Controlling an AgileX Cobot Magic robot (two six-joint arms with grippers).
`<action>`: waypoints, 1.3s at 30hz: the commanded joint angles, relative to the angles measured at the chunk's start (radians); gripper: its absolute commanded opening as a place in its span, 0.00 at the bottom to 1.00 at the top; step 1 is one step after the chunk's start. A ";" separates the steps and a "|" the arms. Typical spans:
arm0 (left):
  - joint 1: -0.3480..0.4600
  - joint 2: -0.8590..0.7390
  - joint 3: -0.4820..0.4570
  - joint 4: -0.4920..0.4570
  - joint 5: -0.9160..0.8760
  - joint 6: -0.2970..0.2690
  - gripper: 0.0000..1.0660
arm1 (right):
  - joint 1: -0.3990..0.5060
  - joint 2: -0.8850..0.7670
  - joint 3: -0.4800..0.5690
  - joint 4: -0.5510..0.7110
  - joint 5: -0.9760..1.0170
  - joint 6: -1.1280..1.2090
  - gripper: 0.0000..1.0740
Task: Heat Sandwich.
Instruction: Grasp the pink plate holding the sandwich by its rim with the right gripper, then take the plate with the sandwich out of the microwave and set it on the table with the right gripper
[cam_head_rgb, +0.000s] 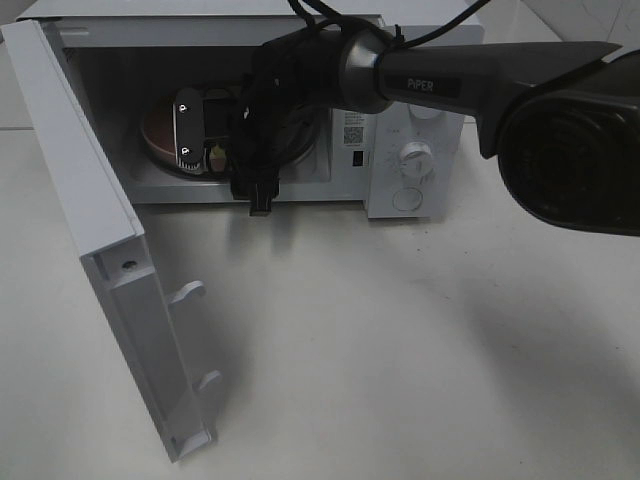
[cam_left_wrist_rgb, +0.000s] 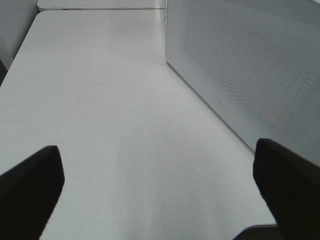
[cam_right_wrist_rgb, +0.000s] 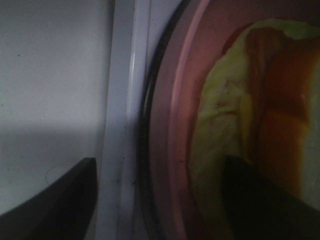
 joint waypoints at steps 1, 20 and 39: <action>0.003 -0.016 0.001 -0.001 -0.014 -0.005 0.92 | 0.004 0.000 -0.004 0.008 0.001 -0.001 0.50; 0.003 -0.016 0.001 -0.001 -0.014 -0.005 0.92 | 0.004 0.000 -0.004 0.026 0.067 0.020 0.00; 0.003 -0.016 0.001 -0.001 -0.014 -0.005 0.92 | 0.004 -0.066 0.025 0.081 0.142 -0.097 0.00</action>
